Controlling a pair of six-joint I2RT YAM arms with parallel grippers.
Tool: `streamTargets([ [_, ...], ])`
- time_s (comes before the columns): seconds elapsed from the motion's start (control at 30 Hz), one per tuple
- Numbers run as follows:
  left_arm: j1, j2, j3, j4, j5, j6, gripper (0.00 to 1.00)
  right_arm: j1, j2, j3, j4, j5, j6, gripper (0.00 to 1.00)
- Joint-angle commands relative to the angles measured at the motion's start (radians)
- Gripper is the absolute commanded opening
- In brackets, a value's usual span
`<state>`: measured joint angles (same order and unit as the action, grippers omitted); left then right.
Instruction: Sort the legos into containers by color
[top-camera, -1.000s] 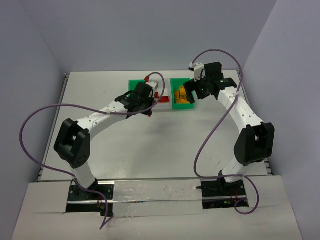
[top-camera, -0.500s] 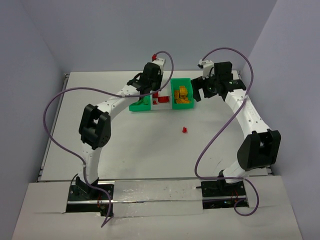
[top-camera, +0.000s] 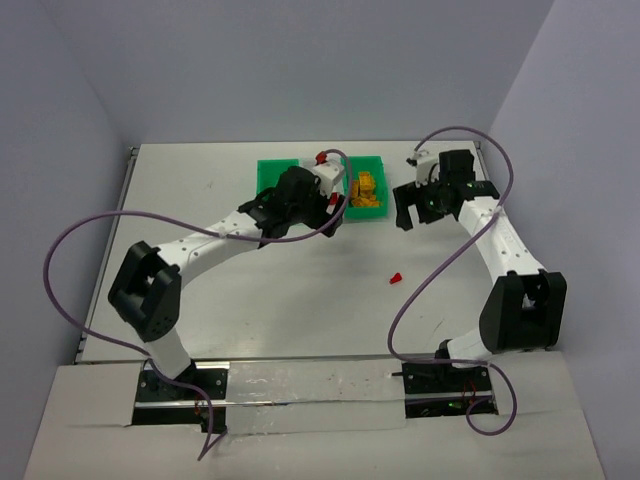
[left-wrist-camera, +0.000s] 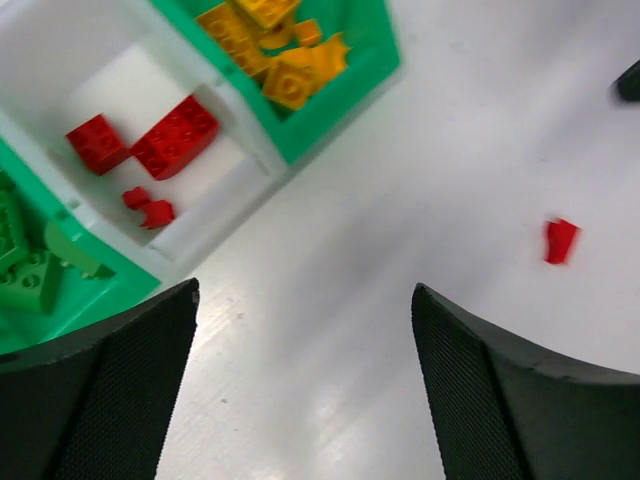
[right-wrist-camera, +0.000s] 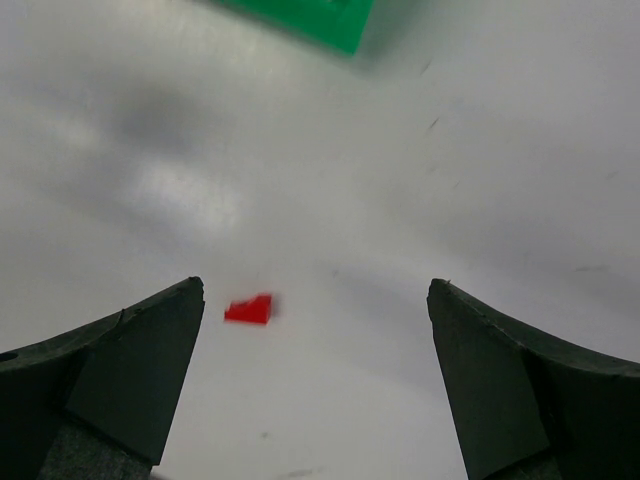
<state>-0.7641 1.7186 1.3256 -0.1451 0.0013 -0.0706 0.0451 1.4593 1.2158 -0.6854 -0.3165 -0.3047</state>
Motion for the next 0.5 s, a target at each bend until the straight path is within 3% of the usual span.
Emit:
streamTargets([
  [0.0,0.015,-0.090,-0.058,0.043,0.081,-0.069,0.98,0.018,-0.078,-0.088,-0.159,-0.069,-0.160,1.00],
  [0.13,0.030,-0.122,-0.059,-0.001,0.124,-0.076,0.99,0.065,-0.074,-0.146,-0.232,-0.024,-0.271,1.00],
  [0.37,0.059,-0.171,-0.057,-0.029,0.084,-0.119,0.99,0.120,0.040,-0.131,-0.244,0.030,-0.111,0.99],
  [0.47,0.090,-0.195,-0.077,-0.032,0.088,-0.125,0.99,0.157,0.053,-0.145,-0.234,0.019,-0.121,1.00],
])
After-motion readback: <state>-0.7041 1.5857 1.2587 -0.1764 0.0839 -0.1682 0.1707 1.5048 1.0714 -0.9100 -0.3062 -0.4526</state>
